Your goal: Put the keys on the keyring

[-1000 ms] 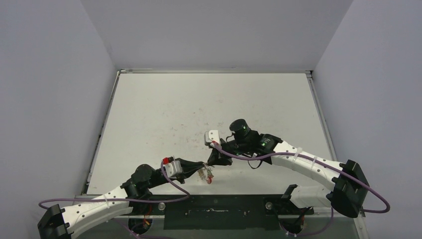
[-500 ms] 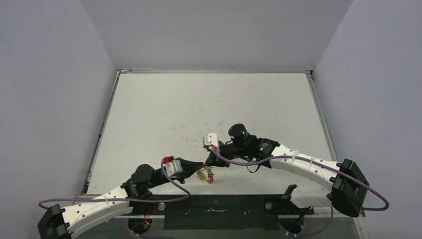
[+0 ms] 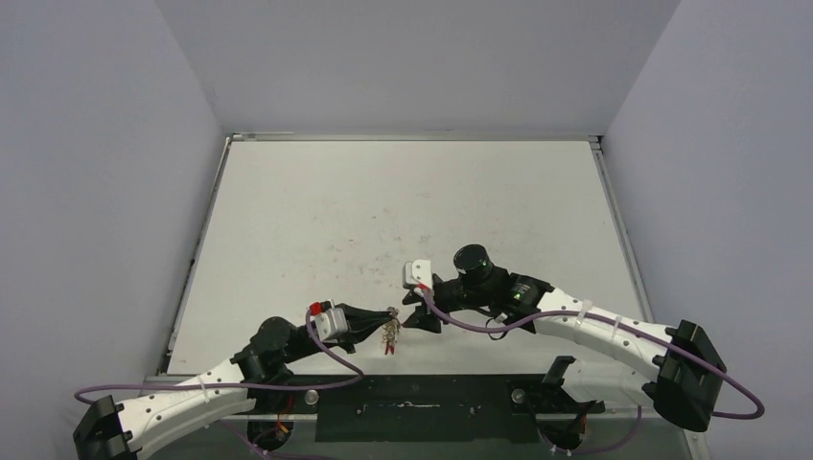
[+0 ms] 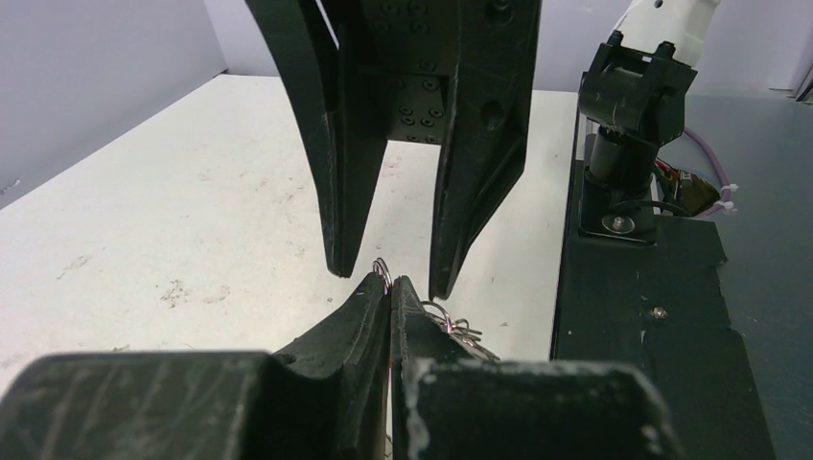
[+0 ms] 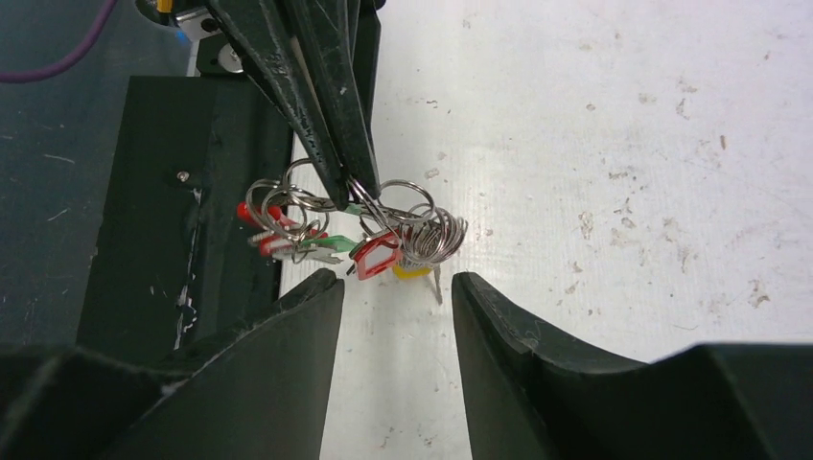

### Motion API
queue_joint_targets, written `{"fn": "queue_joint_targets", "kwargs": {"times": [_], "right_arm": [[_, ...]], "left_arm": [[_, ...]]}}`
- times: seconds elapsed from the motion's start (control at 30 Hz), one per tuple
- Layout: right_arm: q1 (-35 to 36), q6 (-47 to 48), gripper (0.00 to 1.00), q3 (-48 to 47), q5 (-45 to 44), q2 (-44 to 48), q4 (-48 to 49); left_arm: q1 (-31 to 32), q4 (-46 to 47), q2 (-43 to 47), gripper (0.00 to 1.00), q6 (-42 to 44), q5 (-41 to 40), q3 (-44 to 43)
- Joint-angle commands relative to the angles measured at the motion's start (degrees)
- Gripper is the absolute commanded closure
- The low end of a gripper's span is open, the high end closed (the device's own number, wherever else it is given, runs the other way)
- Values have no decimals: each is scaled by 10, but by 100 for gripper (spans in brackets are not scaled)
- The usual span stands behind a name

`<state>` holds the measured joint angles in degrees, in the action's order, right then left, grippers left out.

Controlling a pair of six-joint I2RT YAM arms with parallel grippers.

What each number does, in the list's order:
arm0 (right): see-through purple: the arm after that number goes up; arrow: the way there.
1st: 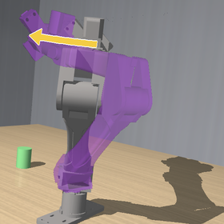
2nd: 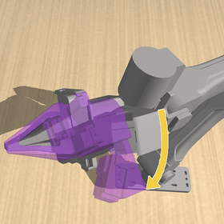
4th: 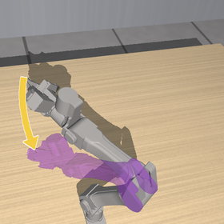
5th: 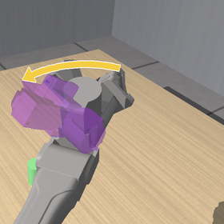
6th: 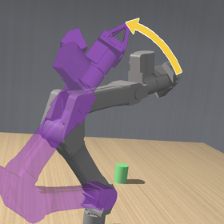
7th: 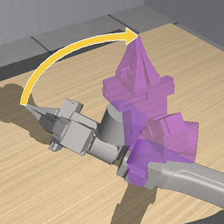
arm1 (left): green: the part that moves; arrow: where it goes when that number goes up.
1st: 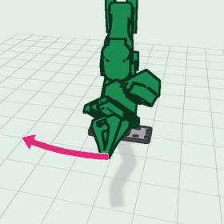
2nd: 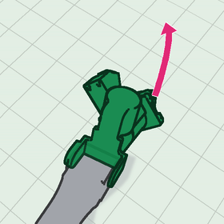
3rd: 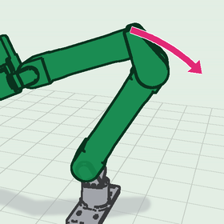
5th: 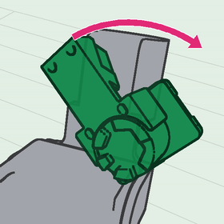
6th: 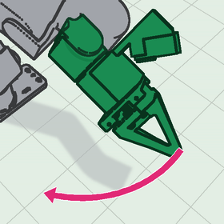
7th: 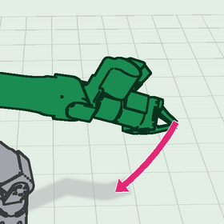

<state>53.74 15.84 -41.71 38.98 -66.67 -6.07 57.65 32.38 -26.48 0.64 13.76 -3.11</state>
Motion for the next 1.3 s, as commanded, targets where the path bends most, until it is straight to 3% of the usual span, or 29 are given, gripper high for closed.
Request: {"fn": "queue_joint_targets", "kwargs": {"times": [0.0,0.6,0.93,1.2,1.27], "right_arm": [[2,11,53,6,-2,44,38],[5,-28,67,-10,71,-1,111],[5,-18,100,-5,91,5,113],[5,-10,100,-26,75,11,67],[5,-7,100,-47,58,6,12]], "left_arm": [[1,28,11,100,-3,-1,-8],[1,26,11,100,-3,3,-11],[1,23,12,100,-3,-1,-9],[1,-19,36,100,-3,-26,-16],[1,-55,52,89,2,-35,-26]]}}
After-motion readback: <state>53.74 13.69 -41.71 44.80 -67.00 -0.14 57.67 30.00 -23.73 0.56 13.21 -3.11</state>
